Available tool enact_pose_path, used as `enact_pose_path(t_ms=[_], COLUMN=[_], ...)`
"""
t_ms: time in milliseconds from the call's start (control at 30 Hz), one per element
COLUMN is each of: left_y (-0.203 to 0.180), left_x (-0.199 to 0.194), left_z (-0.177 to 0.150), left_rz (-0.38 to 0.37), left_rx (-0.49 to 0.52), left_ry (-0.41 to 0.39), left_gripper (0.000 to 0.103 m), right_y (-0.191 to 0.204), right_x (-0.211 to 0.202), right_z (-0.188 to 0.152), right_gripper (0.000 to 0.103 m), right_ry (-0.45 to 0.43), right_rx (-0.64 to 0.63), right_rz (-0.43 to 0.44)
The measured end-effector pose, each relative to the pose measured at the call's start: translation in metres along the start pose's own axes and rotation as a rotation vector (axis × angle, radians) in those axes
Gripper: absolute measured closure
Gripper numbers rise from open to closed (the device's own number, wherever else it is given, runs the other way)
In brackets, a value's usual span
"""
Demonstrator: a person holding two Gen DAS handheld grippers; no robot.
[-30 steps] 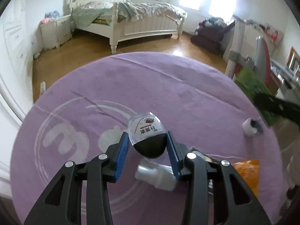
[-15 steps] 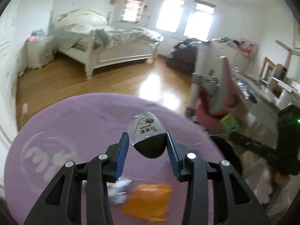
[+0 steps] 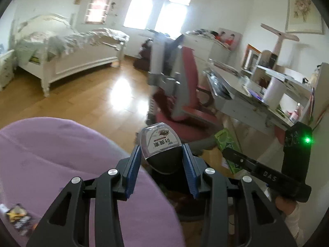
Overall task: Collect trash
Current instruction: 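Carry the bottle and green stick over the bin and open both tools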
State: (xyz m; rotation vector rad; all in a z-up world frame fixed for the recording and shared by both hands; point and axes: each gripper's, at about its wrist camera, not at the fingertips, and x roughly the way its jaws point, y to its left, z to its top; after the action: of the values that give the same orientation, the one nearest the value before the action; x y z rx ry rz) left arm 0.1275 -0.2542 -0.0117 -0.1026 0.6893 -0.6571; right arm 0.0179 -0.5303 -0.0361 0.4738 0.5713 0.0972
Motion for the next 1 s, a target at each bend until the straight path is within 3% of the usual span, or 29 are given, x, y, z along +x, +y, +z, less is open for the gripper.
enact_pose_path(t_ms=[267,867,1000], left_y=[-0.026,-0.054,-0.063], left_x=[0.051,0.106,0.109], left_z=[-0.015,-0.034,-0.032], left_rz=[-0.077,-0.114,-0.11], left_rx=[-0.008,0.032,0.061], left_ry=[0.093,0.199,0.202], left_gripper=[0.063,0.062,0.057], right_y=[-0.04,-0.086,-0.094], right_x=[0.001,0.018,0.018], right_z=[-0.003,-0.024,-0.025], right_gripper=[0.082,0.082,0.081], right_ry=[0.005,0.041,0.043], right_rx=[0.06,0.148,0.162], right_rz=[-0.045,-0.093,-0.117])
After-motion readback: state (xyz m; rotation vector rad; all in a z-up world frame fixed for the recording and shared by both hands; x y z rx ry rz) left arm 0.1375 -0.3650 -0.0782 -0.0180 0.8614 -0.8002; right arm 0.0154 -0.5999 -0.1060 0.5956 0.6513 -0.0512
